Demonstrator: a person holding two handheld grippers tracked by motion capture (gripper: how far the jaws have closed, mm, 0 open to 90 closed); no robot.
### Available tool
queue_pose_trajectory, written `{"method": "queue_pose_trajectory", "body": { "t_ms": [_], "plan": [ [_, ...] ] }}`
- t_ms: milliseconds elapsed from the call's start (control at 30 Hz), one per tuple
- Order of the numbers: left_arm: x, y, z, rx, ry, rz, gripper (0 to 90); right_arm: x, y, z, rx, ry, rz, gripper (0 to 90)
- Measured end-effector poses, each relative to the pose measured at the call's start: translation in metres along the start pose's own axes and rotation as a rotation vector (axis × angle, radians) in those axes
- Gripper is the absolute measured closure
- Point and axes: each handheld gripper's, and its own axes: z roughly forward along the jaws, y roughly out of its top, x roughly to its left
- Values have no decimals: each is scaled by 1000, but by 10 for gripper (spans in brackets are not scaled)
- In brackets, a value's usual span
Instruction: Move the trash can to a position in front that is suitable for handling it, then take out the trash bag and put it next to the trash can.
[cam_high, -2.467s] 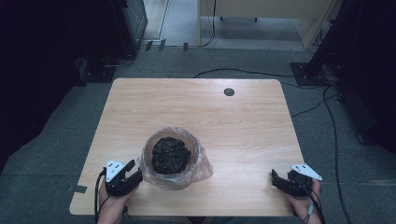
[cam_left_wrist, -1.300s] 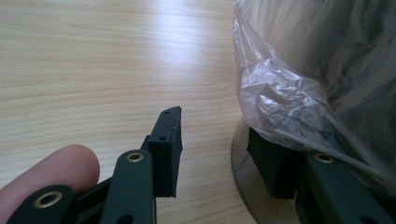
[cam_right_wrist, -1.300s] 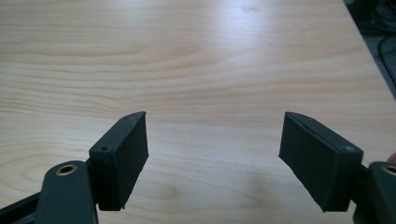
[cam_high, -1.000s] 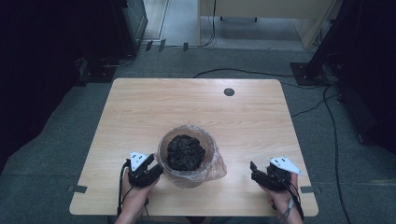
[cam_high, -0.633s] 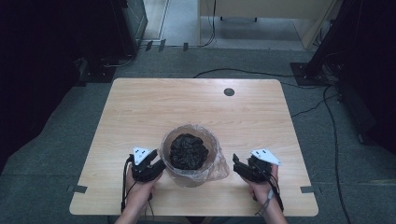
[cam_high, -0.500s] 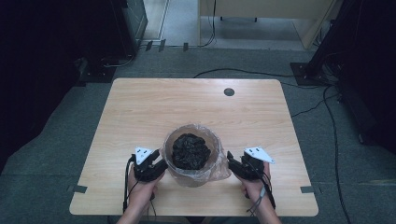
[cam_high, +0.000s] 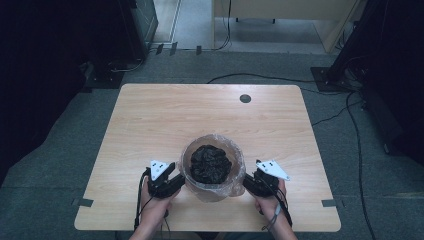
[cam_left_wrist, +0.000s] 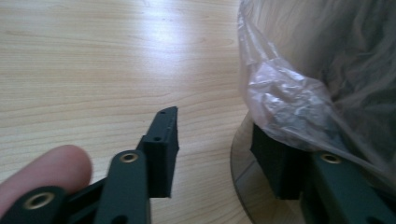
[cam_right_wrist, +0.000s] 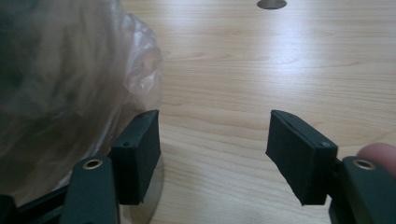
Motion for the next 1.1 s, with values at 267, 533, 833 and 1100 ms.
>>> {"method": "queue_pose_trajectory", "body": {
  "t_ms": [267,533,833,1100],
  "plan": [
    [17,-9,-11,-7,30,2,447,-34,-5,-13,1,-47,156,338],
    [17,-2,-28,-73,7,-9,438,-33,-28,-7,125,-93,98,323],
    [20,5,-37,-143,-35,-41,600,-31,-37,0,164,-113,102,320],
    [32,4,-36,-97,-4,-29,586,-41,-39,0,169,-151,123,319]
  ]
}}
